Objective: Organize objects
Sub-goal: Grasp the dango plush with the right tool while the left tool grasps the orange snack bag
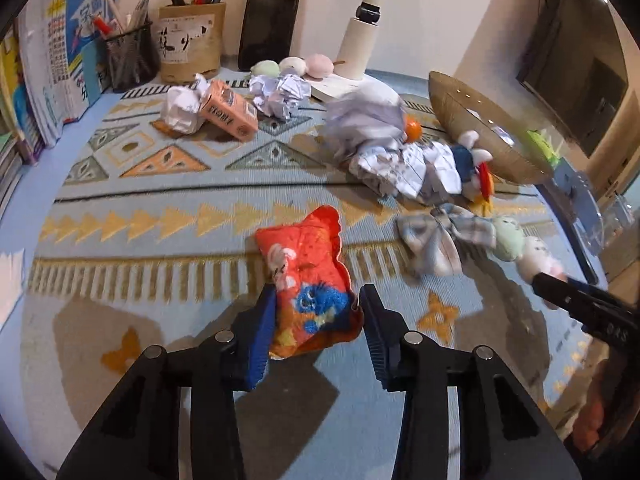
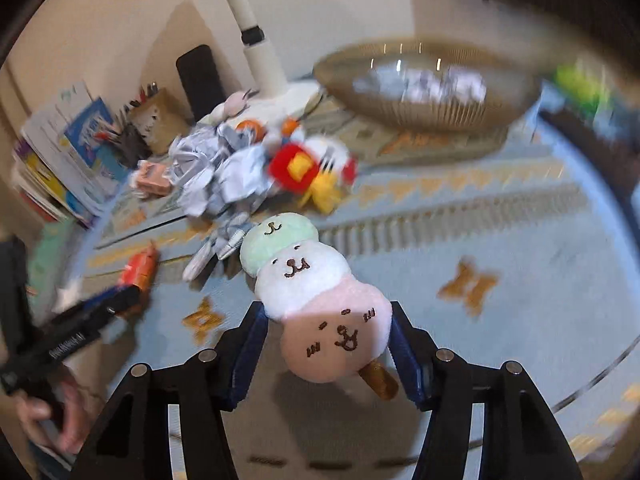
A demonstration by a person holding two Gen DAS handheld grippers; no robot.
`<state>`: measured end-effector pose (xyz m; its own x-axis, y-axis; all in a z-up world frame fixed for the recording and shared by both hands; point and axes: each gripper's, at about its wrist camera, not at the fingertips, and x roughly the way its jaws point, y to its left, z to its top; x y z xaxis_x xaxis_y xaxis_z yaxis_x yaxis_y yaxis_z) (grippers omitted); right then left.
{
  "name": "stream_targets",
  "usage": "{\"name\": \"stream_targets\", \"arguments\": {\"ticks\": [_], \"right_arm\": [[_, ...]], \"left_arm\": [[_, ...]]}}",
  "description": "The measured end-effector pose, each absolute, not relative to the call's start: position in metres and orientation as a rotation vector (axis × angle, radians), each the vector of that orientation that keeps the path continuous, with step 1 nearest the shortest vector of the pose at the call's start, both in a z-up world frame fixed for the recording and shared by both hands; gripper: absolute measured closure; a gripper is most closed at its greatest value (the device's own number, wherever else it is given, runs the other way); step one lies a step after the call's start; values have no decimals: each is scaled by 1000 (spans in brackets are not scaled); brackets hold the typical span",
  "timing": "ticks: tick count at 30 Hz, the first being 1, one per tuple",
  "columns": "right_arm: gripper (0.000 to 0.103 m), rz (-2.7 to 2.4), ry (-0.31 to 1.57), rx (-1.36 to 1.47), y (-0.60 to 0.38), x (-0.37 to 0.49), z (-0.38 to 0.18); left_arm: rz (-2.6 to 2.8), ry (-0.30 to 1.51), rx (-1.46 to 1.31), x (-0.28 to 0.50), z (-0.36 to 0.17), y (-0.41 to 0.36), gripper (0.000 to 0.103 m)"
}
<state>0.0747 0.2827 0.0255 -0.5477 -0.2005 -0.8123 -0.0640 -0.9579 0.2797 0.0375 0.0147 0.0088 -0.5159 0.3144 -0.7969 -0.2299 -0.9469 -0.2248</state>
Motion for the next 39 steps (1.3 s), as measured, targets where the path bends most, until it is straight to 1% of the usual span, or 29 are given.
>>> {"name": "stream_targets", "arguments": {"ticks": [1, 3, 4, 6, 8, 9, 10, 14, 16, 17, 18, 19, 20, 21, 22, 25, 27, 30, 39], "right_arm": [[43, -2615, -457, 1482, 281, 74, 18], [40, -2594, -445, 1505, 275, 77, 11], [36, -2613, -411, 1481, 271, 81, 12], [23, -2610, -367, 1479, 268, 85, 13], [17, -2616, -339, 1461, 271, 87, 13], [17, -2629, -321, 1453, 273, 87, 14], [17, -2633, -299, 1449, 274, 86, 13], [17, -2628, -191, 1414, 270, 76, 16], [17, -2611, -129, 1411, 263, 70, 14], [17, -2611, -109, 1412, 261, 69, 12], [17, -2613, -89, 1412, 257, 67, 10], [17, -2616, -70, 1410, 254, 65, 7], [17, -2621, -47, 1410, 251, 64, 5], [17, -2634, -17, 1407, 248, 65, 3], [18, -2648, 9, 1404, 245, 65, 1], [38, -2679, 83, 1385, 240, 66, -1], [44, -2679, 134, 1367, 236, 68, 1], [46, -2682, 103, 1332, 237, 73, 4], [46, -2796, 16, 1132, 269, 87, 43]], "left_arm": [[2477, -114, -1341, 41, 8, 14, 65], [2478, -80, -1331, 46, 5, 14, 63], [2481, -78, -1326, 47, 4, 13, 61], [2477, -101, -1321, 48, 2, 13, 52], [2479, -114, -1329, 46, 0, 14, 39], [2499, -118, -1330, 44, -1, 14, 24], [2526, -123, -1326, 44, -1, 13, 21], [2541, -147, -1327, 39, -3, 17, 21], [2561, -135, -1321, 38, -3, 20, 24], [2568, -126, -1317, 39, -3, 21, 28], [2572, -111, -1312, 39, -3, 23, 41], [2579, -85, -1304, 40, -3, 25, 52], [2584, -72, -1300, 41, -3, 25, 57], [2585, -71, -1292, 42, -3, 26, 59], [2587, -72, -1290, 42, -3, 25, 65], [2587, -102, -1279, 43, -3, 22, 69], [2579, -132, -1275, 42, -3, 19, 69], [2569, -145, -1267, 42, -2, 19, 70], [2581, -147, -1127, 55, 9, 20, 70]]}}
